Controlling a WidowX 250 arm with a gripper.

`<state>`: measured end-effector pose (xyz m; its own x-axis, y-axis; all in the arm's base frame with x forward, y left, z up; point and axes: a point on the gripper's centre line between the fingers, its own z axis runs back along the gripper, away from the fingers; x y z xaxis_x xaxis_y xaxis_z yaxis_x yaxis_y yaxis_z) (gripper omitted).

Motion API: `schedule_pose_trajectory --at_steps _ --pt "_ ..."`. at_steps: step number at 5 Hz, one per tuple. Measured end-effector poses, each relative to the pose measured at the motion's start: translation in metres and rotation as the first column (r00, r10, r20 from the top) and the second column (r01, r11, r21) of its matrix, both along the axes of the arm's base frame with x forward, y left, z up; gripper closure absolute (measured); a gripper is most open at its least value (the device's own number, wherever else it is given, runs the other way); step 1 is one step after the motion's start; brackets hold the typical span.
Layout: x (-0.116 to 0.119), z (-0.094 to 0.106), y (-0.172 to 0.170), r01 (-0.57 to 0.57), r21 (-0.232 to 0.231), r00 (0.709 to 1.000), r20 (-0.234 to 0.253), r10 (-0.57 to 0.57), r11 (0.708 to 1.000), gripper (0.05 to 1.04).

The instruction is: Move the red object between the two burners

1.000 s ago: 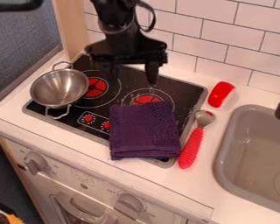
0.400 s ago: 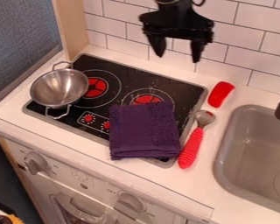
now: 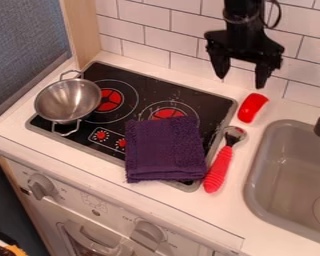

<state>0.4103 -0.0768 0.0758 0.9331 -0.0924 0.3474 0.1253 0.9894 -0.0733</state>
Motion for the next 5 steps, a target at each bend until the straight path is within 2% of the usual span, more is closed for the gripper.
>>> schedule_pose_trajectory --at_steps 1,2,3,4,5 --pt "0.006 -0.026 -0.013 -0.005 0.005 0.999 -0.034 0.006 1.000 0.083" --pt "0.009 -0.041 -0.022 -0.023 0.026 0.997 -0.069 0.025 0.999 0.083" --pt "0.013 -0.059 -0.027 -0.003 0.070 0.995 -0.102 0.010 0.998 0.144" --pt "0.020 -0.062 -0.034 0.004 0.078 0.995 -0.100 0.004 0.997 0.409" --pt "0.024 -0.058 -0.039 -0.001 0.083 0.996 -0.085 0.008 0.997 0.493"
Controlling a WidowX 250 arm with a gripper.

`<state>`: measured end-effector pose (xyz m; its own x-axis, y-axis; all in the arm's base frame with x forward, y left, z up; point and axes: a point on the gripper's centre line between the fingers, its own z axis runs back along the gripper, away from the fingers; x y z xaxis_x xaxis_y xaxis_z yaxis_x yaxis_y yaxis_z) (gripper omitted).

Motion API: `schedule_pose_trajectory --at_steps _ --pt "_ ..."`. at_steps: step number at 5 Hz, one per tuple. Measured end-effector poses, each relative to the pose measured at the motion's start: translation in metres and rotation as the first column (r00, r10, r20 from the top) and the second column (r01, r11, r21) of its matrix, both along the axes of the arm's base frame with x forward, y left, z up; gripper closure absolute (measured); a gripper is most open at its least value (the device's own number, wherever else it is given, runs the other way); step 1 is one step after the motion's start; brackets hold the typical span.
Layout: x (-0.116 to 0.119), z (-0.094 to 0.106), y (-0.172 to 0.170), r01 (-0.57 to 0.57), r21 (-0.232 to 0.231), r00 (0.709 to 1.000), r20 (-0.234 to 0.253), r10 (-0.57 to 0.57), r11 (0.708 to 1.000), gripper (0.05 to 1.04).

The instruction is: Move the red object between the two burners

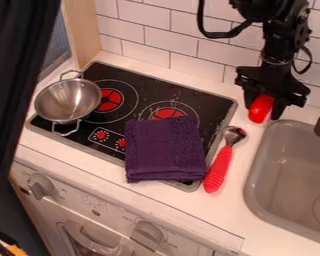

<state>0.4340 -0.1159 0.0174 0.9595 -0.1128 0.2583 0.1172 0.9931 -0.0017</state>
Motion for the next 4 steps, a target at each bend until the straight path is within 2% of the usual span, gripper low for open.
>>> schedule_pose_trajectory --at_steps 1,2,3,4 --pt "-0.001 0.000 0.001 0.001 0.005 1.000 -0.007 -0.001 1.000 0.493" --pt "0.000 0.008 -0.006 0.029 -0.024 0.999 -0.028 -0.029 0.999 0.493" --pt "0.001 0.023 0.001 0.018 -0.009 0.999 -0.051 -0.018 1.000 0.494" --pt "0.006 0.062 0.019 -0.059 -0.026 0.998 -0.014 0.059 0.998 0.494"
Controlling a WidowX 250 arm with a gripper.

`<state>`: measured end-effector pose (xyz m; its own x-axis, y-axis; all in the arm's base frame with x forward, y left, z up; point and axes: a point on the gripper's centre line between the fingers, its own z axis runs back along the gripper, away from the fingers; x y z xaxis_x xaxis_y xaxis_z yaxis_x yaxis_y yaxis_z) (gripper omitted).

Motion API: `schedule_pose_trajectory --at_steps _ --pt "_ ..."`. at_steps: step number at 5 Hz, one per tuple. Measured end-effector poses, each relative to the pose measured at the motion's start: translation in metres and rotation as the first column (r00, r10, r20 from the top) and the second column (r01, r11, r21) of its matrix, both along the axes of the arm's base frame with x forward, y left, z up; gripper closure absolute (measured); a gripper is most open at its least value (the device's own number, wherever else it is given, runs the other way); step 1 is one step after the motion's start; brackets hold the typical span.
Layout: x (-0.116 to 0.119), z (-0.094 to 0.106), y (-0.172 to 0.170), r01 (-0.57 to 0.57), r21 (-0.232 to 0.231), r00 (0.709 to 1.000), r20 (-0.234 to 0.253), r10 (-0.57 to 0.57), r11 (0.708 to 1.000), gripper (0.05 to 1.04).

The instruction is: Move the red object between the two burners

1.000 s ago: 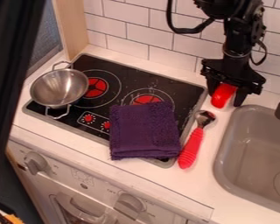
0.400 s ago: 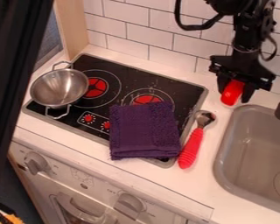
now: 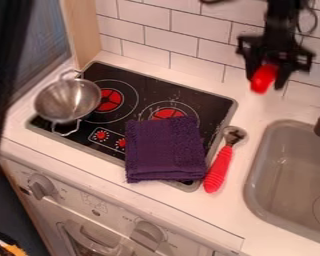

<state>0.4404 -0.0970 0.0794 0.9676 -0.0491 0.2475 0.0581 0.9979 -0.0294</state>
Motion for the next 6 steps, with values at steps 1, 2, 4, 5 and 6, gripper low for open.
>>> schedule_pose_trajectory --at_steps 1,2,4,5,6 --pt "-0.002 0.016 0.020 -0.111 0.013 0.994 -0.004 0.111 0.994 0.494" --pt "-0.009 0.035 0.044 -0.200 0.020 0.980 0.027 0.199 0.980 0.494" --pt "-0.036 -0.003 0.103 -0.196 0.031 0.978 -0.061 0.197 0.980 0.494" --pt "-0.046 -0.020 0.121 -0.187 0.007 0.980 -0.070 0.187 0.982 0.494" --pt "-0.043 -0.021 0.146 -0.213 -0.006 0.976 -0.044 0.212 0.977 0.494"
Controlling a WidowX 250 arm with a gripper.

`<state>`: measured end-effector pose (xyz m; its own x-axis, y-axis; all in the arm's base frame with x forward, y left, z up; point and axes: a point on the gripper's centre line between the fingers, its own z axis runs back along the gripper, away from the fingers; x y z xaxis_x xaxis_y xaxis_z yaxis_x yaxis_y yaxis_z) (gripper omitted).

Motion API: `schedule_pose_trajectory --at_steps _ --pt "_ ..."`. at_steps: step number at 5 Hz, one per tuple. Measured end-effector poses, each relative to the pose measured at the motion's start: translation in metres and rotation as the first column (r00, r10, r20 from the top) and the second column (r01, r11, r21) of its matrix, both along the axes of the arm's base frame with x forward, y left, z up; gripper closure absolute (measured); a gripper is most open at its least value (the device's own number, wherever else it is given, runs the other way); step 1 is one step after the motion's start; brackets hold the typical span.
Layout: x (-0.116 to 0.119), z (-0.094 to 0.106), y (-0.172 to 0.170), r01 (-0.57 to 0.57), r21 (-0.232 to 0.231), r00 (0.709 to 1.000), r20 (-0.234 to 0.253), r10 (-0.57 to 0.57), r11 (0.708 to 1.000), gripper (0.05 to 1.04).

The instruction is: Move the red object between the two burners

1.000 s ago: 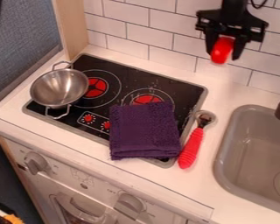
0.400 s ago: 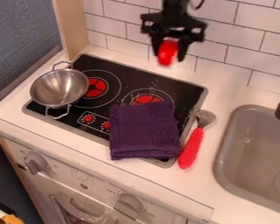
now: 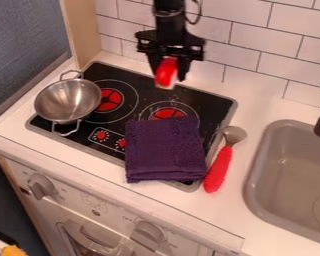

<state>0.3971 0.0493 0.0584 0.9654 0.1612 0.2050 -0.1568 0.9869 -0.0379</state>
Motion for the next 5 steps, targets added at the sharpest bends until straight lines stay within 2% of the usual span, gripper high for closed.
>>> schedule_pose_trajectory --at_steps 2,3,4,5 --pt "-0.006 -0.022 0.040 -0.017 0.014 1.000 -0.009 0.017 1.000 0.494" --pt "-0.008 -0.039 0.049 -0.022 0.003 1.000 -0.004 0.022 1.000 0.494" --pt "-0.008 -0.042 0.050 -0.006 -0.004 1.000 -0.010 0.006 1.000 0.494" --pt "-0.005 -0.042 0.050 0.001 -0.012 1.000 -0.030 -0.001 1.000 0.409"
